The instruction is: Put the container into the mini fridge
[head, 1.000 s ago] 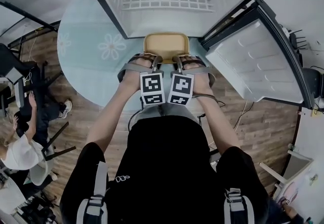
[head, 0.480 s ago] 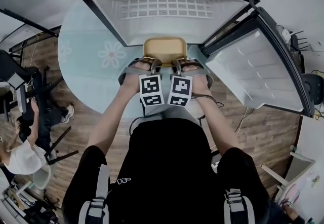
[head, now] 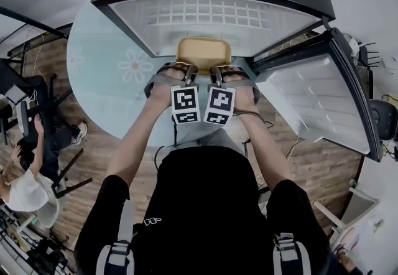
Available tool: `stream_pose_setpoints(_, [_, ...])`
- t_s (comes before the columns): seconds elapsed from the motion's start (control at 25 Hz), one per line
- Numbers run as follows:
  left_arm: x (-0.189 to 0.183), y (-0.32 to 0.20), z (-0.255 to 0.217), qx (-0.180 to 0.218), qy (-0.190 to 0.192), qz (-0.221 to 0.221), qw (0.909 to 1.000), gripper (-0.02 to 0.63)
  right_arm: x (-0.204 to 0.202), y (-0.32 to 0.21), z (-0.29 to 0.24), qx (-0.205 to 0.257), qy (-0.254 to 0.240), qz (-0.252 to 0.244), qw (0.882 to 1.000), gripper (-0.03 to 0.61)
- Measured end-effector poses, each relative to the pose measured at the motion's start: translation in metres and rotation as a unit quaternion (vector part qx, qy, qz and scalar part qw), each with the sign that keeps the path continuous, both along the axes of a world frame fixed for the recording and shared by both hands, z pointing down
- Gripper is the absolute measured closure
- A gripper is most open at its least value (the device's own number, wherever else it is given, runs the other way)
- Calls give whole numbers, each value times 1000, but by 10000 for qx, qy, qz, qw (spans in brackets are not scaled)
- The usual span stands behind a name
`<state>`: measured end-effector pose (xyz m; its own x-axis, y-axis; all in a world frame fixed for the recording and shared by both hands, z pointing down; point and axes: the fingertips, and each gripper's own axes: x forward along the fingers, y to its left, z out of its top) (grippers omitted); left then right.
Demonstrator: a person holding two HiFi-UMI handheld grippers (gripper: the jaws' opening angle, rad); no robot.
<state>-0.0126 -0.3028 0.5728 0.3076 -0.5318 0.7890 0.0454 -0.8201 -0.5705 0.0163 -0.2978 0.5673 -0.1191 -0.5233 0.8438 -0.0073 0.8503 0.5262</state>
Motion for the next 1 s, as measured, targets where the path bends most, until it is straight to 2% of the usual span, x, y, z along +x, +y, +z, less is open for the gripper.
stream_pose_setpoints(0.28, [15,-29,9,157,-69,2,9999,588,15,-28,11,-38,-2,22,10000,560])
stream_pose_setpoints(0.76, [19,-65,33,370,-97,-89,9992,588,20,-64,37,-80,77,82,9999,558])
stream_pose_setpoints(1.0, [23,-80,38,448,201,-325,9983,581,25,-81,43,-54,73,116,9999,558])
